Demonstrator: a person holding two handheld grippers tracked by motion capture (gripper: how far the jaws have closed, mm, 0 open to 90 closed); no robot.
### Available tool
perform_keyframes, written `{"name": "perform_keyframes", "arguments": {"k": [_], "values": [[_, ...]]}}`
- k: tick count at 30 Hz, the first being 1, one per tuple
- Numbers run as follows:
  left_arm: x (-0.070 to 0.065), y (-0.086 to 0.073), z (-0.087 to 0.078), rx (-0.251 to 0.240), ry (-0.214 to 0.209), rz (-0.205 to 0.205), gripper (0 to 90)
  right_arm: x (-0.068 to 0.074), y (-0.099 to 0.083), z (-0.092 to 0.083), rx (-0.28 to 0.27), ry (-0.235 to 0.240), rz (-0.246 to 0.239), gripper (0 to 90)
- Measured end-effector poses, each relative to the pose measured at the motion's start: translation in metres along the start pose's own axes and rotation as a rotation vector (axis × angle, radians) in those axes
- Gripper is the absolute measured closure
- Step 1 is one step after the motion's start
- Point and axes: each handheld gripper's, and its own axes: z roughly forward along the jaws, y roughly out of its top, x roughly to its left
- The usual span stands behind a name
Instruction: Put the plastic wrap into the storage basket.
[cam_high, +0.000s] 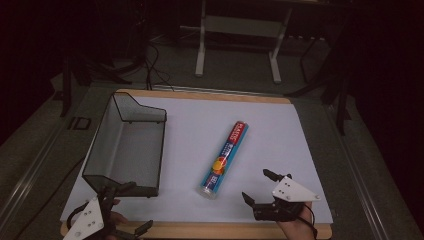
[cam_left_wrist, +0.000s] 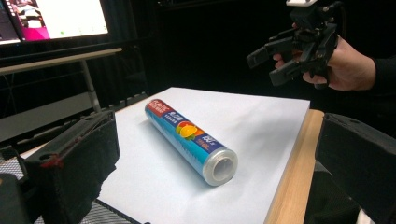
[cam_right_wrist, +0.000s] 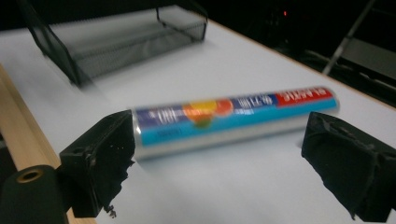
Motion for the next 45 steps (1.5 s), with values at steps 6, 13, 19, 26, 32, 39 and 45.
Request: {"name": "perform_keyframes", "arguments": {"k": [6,13,19,26,32,39,45], "values": [[-0.002,0.001,0.002,0.003,-0.007,0.002,0.6,0.006,0.012,0.005,-0.003,0.004,0.006,9.5],[-0.003,0.001,0.005,0.016,-0.018,0.003,0.6,0.009,0.029,0.014,0.029,-0.024,-0.029,9.5],[-0.004,0.001,0.004,0.006,-0.021,0.003,0.6,0.013,0.045,0.025,0.006,-0.012,-0.055,9.6],[-0.003,0.0,0.004,0.006,-0.024,0.003,0.6,0.022,0.059,0.044,-0.011,0.006,-0.076,9.6],[-0.004,0.0,0.003,0.005,-0.032,0.003,0.6,0.026,0.069,0.065,0.018,0.017,-0.058,9.6],[-0.004,-0.001,0.003,0.006,-0.035,-0.004,0.6,0.023,0.075,0.085,0.044,-0.051,-0.007,9.6],[-0.005,-0.001,0.004,0.008,-0.04,-0.005,0.6,0.023,0.078,0.105,0.112,-0.13,0.03,9.6]]}}
